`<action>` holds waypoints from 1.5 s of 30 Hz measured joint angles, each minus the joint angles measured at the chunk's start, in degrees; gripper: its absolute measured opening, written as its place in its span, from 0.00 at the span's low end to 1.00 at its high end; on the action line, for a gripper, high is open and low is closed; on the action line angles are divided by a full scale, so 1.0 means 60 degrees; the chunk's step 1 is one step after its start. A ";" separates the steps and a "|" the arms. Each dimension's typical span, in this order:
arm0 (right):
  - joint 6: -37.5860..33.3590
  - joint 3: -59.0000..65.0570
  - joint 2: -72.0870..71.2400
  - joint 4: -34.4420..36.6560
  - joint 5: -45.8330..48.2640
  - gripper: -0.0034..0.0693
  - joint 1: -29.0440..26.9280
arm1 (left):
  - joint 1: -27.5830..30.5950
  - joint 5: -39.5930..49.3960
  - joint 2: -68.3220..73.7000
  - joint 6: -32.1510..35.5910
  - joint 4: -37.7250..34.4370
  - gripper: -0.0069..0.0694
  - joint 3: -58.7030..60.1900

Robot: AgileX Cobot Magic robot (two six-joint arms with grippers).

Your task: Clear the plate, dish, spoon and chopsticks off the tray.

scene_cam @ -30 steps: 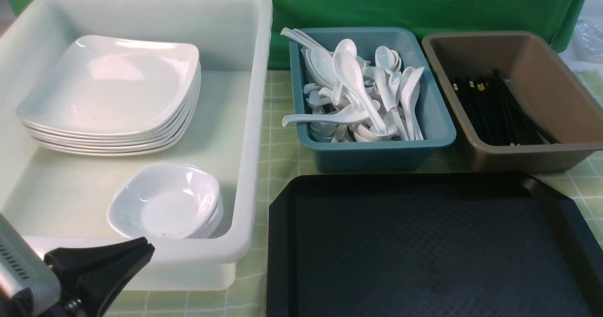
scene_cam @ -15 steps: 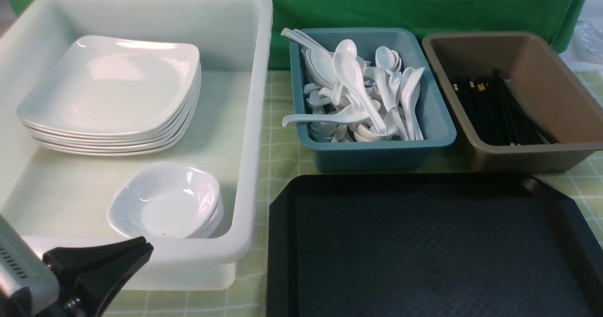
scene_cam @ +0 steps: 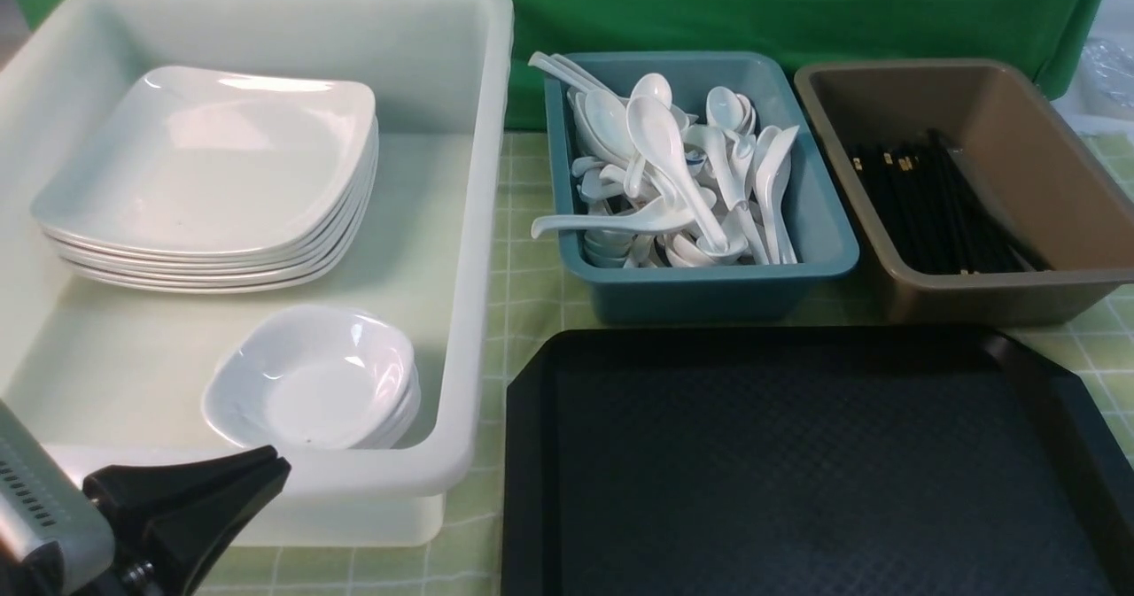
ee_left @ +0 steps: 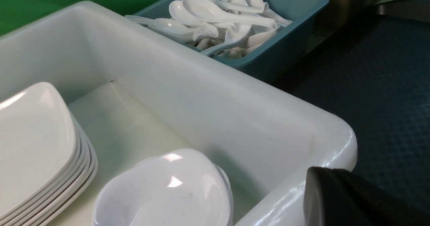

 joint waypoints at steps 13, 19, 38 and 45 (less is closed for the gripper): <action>0.0000 0.0000 0.0000 0.0000 0.0000 0.17 0.0000 | 0.0000 0.0000 0.0000 -0.0001 0.0000 0.10 0.0000; 0.0000 0.0000 0.0000 0.0000 0.0000 0.19 0.0000 | 0.0000 0.0000 0.0000 -0.0001 0.0000 0.10 0.0009; 0.0000 0.0000 0.0000 0.0000 0.0000 0.25 0.0000 | 0.6048 -0.0079 -0.4811 -0.1670 -0.0458 0.10 0.2446; 0.0000 0.0000 0.0000 0.0000 0.0003 0.27 0.0000 | 0.6282 0.1109 -0.4845 -0.2205 -0.0284 0.10 0.2478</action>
